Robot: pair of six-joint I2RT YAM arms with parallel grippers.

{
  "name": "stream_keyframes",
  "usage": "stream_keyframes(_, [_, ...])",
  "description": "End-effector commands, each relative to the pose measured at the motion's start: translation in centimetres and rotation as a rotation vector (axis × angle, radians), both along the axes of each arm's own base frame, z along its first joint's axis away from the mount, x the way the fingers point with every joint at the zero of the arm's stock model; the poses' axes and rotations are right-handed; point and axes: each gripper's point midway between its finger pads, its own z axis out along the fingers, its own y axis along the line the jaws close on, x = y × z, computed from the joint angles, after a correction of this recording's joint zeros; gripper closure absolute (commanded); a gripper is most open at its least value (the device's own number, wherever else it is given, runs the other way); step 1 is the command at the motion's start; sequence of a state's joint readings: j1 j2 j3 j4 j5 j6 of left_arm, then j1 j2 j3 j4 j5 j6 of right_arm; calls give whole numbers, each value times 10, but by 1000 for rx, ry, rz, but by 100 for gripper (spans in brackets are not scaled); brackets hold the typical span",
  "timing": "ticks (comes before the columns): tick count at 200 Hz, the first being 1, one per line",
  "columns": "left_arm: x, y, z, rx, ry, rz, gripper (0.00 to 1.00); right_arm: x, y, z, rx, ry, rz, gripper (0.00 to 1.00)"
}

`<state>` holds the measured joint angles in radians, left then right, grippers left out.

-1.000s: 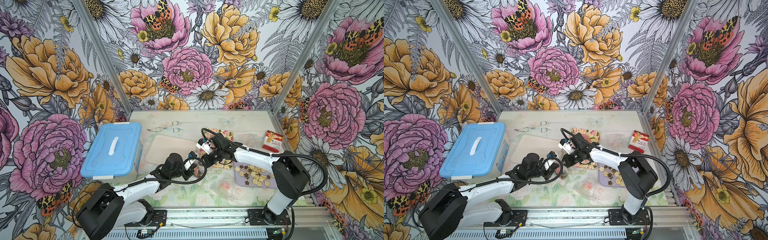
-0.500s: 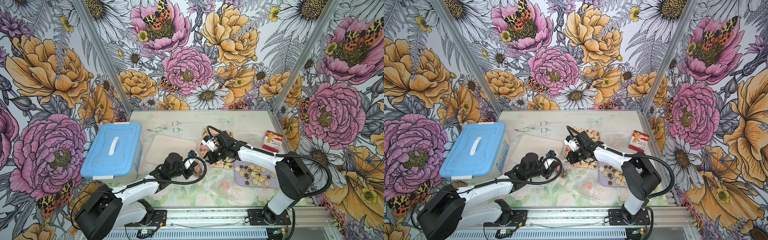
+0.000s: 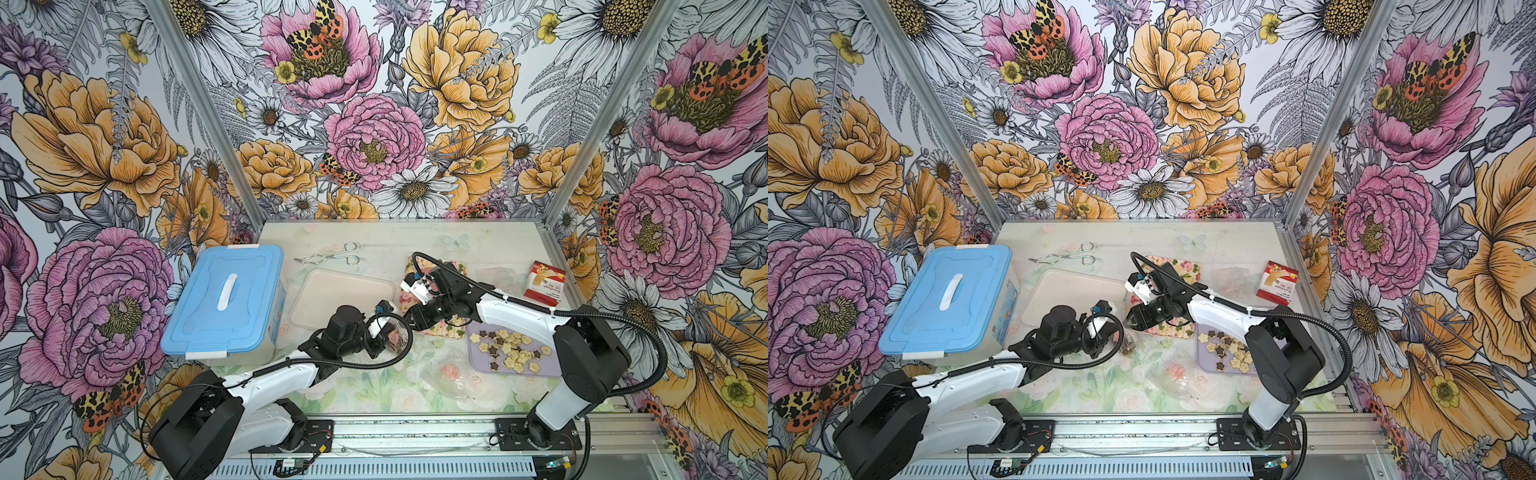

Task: Pour cookies out of the ziploc bag
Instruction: Open the ziploc bag at the center of the board.

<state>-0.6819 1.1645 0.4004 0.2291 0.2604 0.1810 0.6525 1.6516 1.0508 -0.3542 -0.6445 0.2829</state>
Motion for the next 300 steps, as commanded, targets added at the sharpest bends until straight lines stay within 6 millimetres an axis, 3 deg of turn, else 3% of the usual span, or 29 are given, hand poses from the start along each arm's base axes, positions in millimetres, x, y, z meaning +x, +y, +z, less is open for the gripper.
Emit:
stream_keyframes(1, [-1,-6,16,-70,-25,-29,100,-2,5,1,12,-32,33,53])
stream_keyframes(31, [-1,-6,16,-89,-7,-40,100,-4,13,-16,-9,5,54,53])
stream_keyframes(86, [2,-12,6,-81,46,-56,100,-17,31,-18,-7,-7,121,54])
stream_keyframes(112, [2,-13,4,-77,60,-66,100,-16,33,-16,-32,-60,117,60])
stream_keyframes(123, [1,-14,5,-80,58,-71,100,-13,33,-15,-38,-81,105,69])
stream_keyframes(138, [1,-13,6,-84,57,-68,100,-11,34,-15,-39,-89,91,89])
stream_keyframes(162, [0,-12,8,-87,47,-64,100,-9,34,-14,-40,-101,80,100])
stream_keyframes(189, [1,-8,11,-87,31,-37,100,-2,25,-2,-55,-152,13,100])
stream_keyframes(225, [0,-2,17,-102,22,-8,100,8,-2,13,-68,-204,-202,100])
stream_keyframes(245, [-5,-3,19,-110,32,-22,100,1,-11,5,-48,-222,-274,100])
stream_keyframes(262, [-9,-4,20,-105,33,-25,100,-17,-12,-2,-14,-271,-285,100])
stream_keyframes(300, [-8,-5,15,-67,29,-12,100,-25,-20,9,141,-362,-332,100])
